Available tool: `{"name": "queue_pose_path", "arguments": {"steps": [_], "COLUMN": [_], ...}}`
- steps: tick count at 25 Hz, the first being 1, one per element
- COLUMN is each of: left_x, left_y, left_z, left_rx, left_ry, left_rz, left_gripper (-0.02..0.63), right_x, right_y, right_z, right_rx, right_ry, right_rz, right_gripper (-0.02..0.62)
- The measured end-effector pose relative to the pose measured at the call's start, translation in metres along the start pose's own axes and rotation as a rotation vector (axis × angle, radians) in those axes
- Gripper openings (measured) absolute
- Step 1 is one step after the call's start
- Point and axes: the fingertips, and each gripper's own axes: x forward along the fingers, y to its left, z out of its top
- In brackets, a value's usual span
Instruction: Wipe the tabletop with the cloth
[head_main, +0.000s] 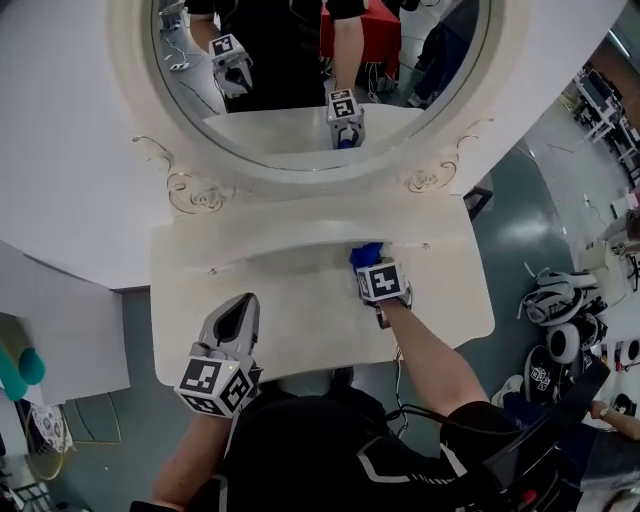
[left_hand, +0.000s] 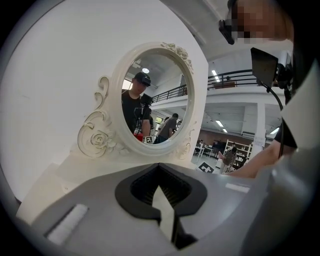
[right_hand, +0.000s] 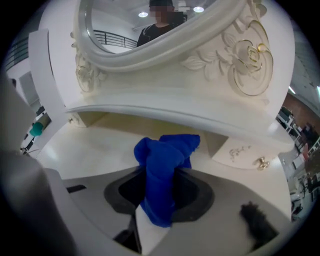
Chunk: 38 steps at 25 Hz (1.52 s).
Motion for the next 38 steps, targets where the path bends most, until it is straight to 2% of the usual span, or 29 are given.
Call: {"name": "queue_pose_path", "arguments": {"steps": [6, 13, 19, 25, 31, 35, 38], "left_x": [0.009, 0.019, 0.028, 0.033, 0.033, 0.03, 0.026], "left_y": [-0.016, -0.035, -0.044, -0.05, -0.053, -0.051, -0.046], "left_z": [0.0, 0.001, 0.0, 0.0, 0.003, 0.006, 0.005], "left_rx": [0.006, 0.013, 0.011, 0.016, 0.025, 0.036, 0.041], "left_ry": [-0.004, 0.004, 0.014, 0.014, 0.005, -0.001, 0.001], "left_rz": [-0.076, -0.156, -0.188, -0.201, -0.188, -0.16, -0.119], "left_gripper": [0.009, 0.008, 0.008, 0.008, 0.008, 0.008, 0.008], "right_x": [-0.034, -0.082, -0.112, -0.125, -0.125, -0.111, -0.084], "right_y": [0.017, 0.03, 0.037, 0.042, 0.041, 0.009, -0.017], "right_z": [-0.051, -0.116, -0.161, -0.181, -0.177, -0.125, -0.077], "right_rx": [0.034, 0.107, 0.176, 0.14, 0.091, 0.134, 0.118], "right_ry": [0.057, 0.043, 0.064, 0.084, 0.123, 0.009, -0.036], "right_rz": [0.053, 0.05, 0.08, 0.093, 0.153, 0.105, 0.08], "right_gripper": [0.137, 0.137, 0.137, 0.137, 0.137, 0.137, 0.137]}}
